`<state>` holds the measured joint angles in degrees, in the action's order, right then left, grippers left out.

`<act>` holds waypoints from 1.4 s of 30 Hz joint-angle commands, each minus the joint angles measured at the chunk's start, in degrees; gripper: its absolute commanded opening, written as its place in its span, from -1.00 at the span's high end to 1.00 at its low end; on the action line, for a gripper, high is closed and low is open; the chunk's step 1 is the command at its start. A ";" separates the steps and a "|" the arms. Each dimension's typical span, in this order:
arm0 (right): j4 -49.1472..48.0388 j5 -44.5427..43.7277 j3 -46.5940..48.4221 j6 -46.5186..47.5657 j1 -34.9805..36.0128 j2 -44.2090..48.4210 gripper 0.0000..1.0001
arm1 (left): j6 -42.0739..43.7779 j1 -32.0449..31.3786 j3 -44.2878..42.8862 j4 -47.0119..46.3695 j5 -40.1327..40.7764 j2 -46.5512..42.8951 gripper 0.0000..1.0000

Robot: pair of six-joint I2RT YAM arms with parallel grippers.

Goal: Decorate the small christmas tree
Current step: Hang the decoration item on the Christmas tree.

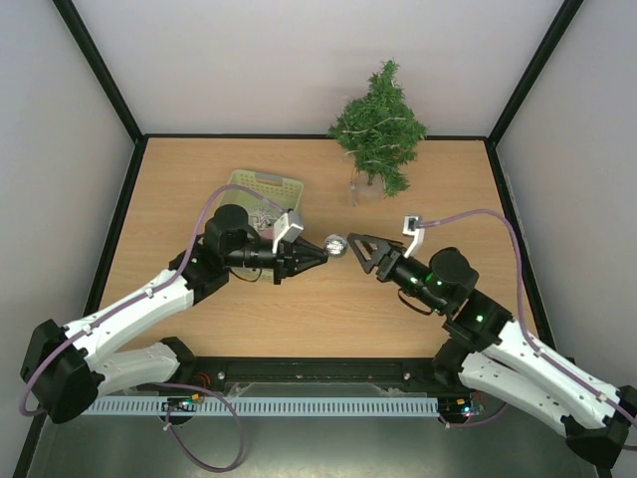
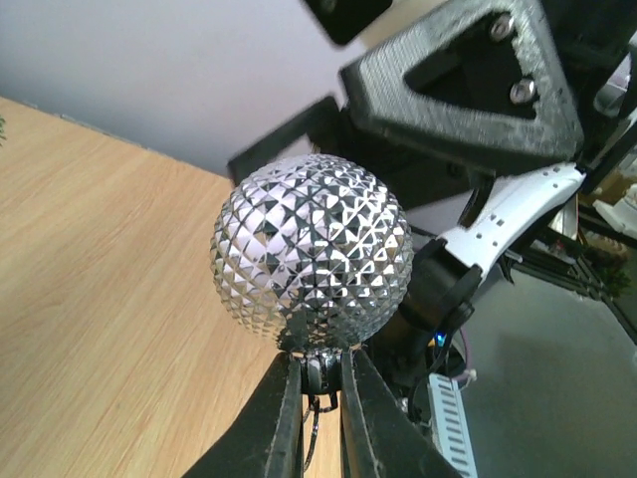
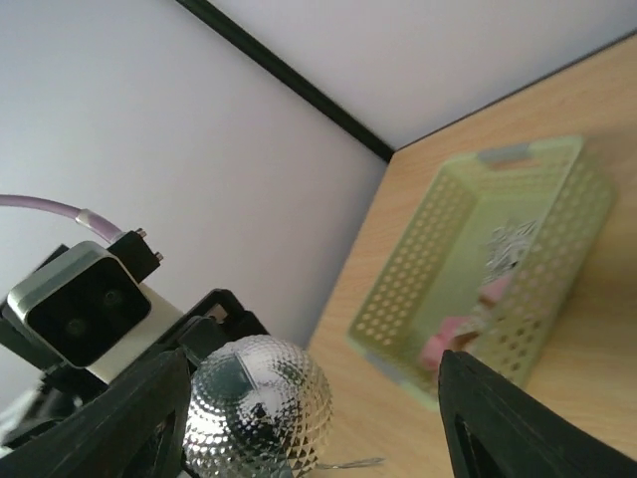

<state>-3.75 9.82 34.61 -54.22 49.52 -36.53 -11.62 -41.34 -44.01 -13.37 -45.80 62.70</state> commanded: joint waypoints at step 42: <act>29.49 13.42 15.62 103.27 2.48 -10.90 -0.50 | 19.85 0.19 -13.90 37.27 -10.22 8.07 0.92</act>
<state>27.33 24.18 48.38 44.95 50.74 -46.00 7.40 -41.34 -56.21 22.35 -53.98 70.04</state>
